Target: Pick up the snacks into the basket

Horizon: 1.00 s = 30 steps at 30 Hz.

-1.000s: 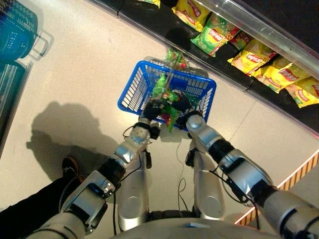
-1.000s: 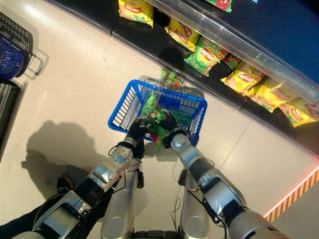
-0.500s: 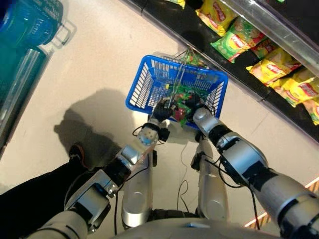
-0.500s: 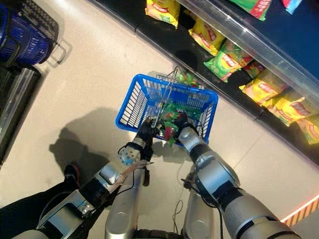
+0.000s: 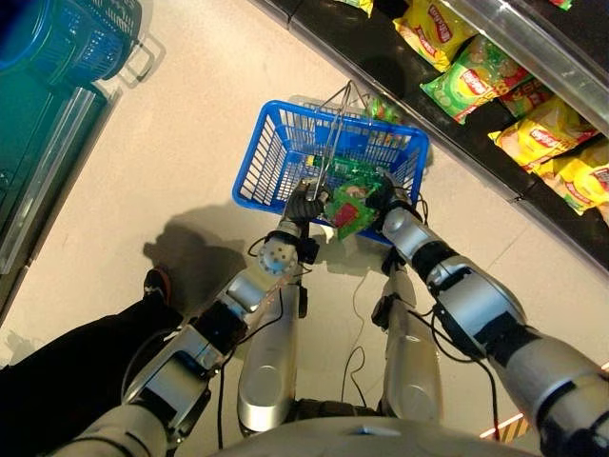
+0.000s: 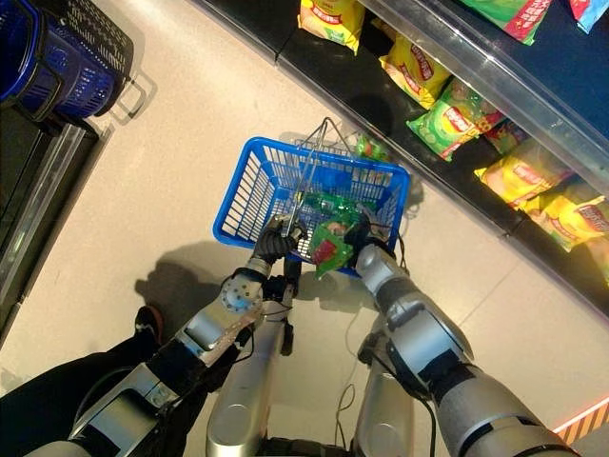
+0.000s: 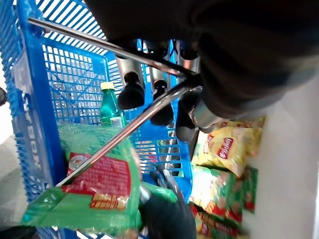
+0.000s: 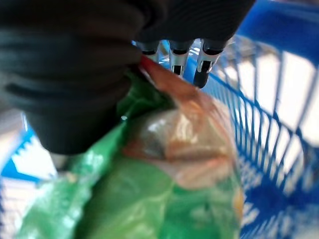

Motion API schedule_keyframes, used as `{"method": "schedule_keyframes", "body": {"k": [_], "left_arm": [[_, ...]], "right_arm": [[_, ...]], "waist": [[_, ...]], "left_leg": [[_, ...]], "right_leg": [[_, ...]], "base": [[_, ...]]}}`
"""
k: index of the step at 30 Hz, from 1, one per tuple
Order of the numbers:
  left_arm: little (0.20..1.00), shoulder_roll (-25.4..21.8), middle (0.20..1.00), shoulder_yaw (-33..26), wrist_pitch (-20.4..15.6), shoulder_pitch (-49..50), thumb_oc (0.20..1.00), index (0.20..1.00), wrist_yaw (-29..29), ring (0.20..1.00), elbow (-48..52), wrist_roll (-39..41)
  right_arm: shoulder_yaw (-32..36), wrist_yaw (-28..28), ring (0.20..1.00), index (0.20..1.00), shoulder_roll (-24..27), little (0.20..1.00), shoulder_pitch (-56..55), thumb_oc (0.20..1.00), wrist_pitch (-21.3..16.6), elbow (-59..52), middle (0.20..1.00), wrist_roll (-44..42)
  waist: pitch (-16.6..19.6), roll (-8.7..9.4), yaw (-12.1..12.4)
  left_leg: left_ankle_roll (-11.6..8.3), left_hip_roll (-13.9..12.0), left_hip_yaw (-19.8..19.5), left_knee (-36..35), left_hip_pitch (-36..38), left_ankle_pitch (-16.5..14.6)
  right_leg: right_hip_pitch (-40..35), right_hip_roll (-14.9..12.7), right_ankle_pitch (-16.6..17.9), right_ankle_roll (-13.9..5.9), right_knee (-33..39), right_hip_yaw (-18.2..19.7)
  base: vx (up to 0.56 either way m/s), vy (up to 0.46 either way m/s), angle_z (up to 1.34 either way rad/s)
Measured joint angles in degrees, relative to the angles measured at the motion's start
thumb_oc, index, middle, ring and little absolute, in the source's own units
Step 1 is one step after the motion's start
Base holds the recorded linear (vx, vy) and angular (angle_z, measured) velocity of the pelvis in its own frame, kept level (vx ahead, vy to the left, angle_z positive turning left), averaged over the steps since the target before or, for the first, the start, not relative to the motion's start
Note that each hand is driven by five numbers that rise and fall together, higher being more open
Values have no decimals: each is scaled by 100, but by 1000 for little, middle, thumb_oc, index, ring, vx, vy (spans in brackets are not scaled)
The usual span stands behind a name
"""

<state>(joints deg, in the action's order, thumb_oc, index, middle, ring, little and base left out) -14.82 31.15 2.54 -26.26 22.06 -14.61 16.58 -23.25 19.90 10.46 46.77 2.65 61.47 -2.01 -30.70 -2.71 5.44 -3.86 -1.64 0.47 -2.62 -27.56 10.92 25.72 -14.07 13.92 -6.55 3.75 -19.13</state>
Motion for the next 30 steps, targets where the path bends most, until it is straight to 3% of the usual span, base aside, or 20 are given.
{"method": "schedule_keyframes", "body": {"k": [1,5,13,23,27,28,30], "left_arm": [[200,100,200,-318,-6,149,200,200,37,200,-146,-5],[200,98,200,-754,-41,575,200,200,142,200,-524,144],[200,269,200,-1540,-147,1203,200,200,120,200,-1510,551],[200,283,200,-2184,-192,1723,200,200,-190,200,-2358,539],[200,321,200,-2339,-188,1956,200,200,-526,200,-3309,370],[200,353,200,-2342,-207,1914,200,200,-672,200,-3899,56],[200,379,200,-2342,-164,2026,200,200,-741,200,-4311,-149]], "right_arm": [[75,36,1000,1000,55,1000,-518,1000,-112,-991,1000,-359],[282,36,1000,1000,71,1000,-1339,1000,-418,-1856,1000,-1004],[971,-197,1000,1000,499,1000,-2880,1000,-492,-2753,1000,-1406],[1491,-582,1000,1000,480,1000,-3772,1000,-573,-3527,1000,-1445],[1693,-696,1000,1000,448,1000,-4052,1000,-555,-2687,1000,-1463],[1694,-690,1000,1000,472,1000,-4053,1000,-512,-1787,1000,-1136],[1684,-685,1000,1000,465,1000,-4168,1000,-336,-1104,1000,-892]], "waist": [[-14,27,-54],[-8,56,-324],[-20,130,-499],[121,267,-607],[871,351,-643],[1127,352,-639],[1499,359,-627]], "left_leg": [[-1,-8,22,-6,66,0],[1,-18,132,-91,415,-11],[-35,-67,302,-229,1241,-49],[-26,-119,432,-235,2066,-259],[-43,-125,511,-237,2189,-374],[-58,-140,536,-239,2372,-437],[-74,-155,548,-242,2523,-517]], "right_leg": [[-46,4,0,0,-11,16],[-293,15,-5,-3,-6,128],[-969,100,-70,-25,66,283],[-1689,125,-157,-53,93,445],[-1798,111,-222,-80,141,453],[-1989,124,-274,-83,141,450],[-2131,120,-378,-122,143,445]], "base": [[18,11,-5],[15,9,-12],[38,5,-11],[87,-16,-9],[120,-56,-6],[131,-69,-1],[126,-67,-2]]}}
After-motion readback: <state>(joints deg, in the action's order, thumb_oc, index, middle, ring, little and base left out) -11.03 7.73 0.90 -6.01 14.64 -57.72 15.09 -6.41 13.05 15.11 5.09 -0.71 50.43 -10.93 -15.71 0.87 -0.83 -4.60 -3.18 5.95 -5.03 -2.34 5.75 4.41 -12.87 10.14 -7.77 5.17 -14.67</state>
